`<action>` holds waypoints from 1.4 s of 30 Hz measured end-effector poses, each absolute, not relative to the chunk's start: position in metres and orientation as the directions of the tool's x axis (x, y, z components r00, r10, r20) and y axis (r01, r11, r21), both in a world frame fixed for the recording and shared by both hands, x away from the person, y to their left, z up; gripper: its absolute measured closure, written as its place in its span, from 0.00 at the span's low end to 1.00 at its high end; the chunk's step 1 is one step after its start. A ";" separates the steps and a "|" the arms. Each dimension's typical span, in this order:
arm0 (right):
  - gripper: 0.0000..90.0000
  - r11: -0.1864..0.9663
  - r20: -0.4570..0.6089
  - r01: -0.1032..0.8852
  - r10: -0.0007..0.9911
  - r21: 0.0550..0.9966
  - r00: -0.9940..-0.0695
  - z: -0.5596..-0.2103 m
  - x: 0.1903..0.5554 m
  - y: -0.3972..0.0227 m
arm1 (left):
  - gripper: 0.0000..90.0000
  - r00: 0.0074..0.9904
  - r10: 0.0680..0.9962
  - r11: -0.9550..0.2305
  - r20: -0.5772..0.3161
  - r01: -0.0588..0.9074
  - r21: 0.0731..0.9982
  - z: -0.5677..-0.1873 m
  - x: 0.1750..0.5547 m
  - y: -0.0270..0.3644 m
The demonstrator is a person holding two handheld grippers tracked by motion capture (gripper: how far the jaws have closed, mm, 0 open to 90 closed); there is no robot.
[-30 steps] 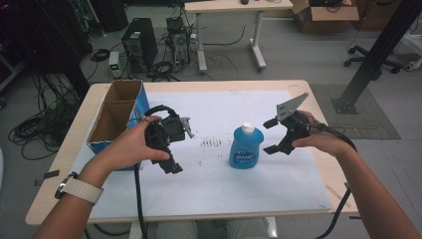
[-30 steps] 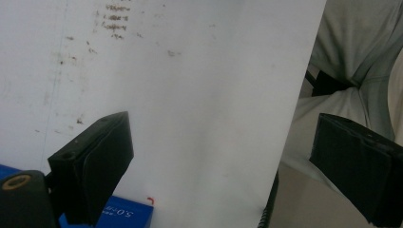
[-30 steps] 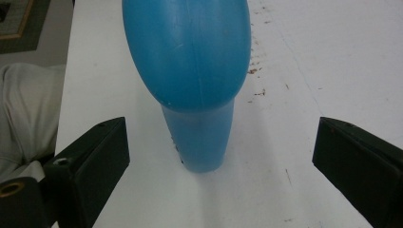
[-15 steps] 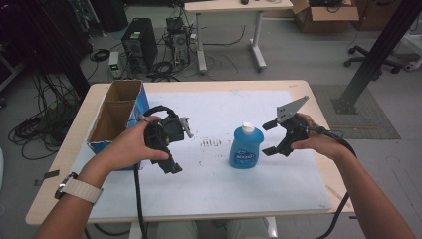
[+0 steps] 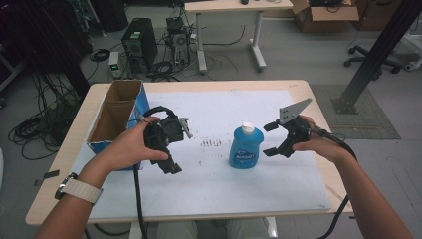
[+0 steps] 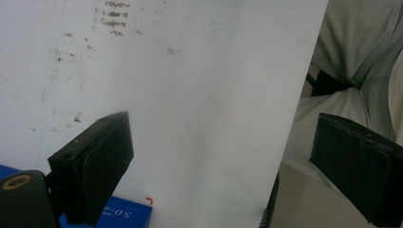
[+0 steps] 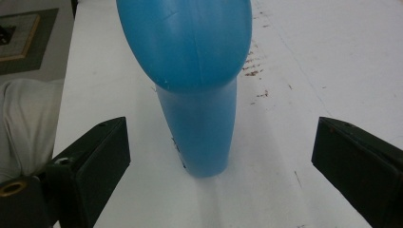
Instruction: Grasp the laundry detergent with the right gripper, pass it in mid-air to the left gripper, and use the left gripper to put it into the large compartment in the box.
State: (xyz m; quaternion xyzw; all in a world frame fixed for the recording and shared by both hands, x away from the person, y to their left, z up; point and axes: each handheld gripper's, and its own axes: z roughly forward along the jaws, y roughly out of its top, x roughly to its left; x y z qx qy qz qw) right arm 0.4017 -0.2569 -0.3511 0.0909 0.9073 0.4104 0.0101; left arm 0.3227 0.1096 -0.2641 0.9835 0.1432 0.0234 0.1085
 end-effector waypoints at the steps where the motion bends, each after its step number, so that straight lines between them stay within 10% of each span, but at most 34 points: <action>1: 0.06 0.650 0.056 0.157 0.174 0.744 -0.983 -0.352 0.402 -0.257 | 0.08 0.958 0.286 -0.936 0.015 0.276 0.219 -0.264 0.323 0.109; 42: 0.05 0.562 0.092 0.180 0.182 0.807 -0.979 -0.372 0.400 -0.251 | 0.08 0.955 0.294 -0.934 0.019 0.283 0.219 -0.264 0.322 0.113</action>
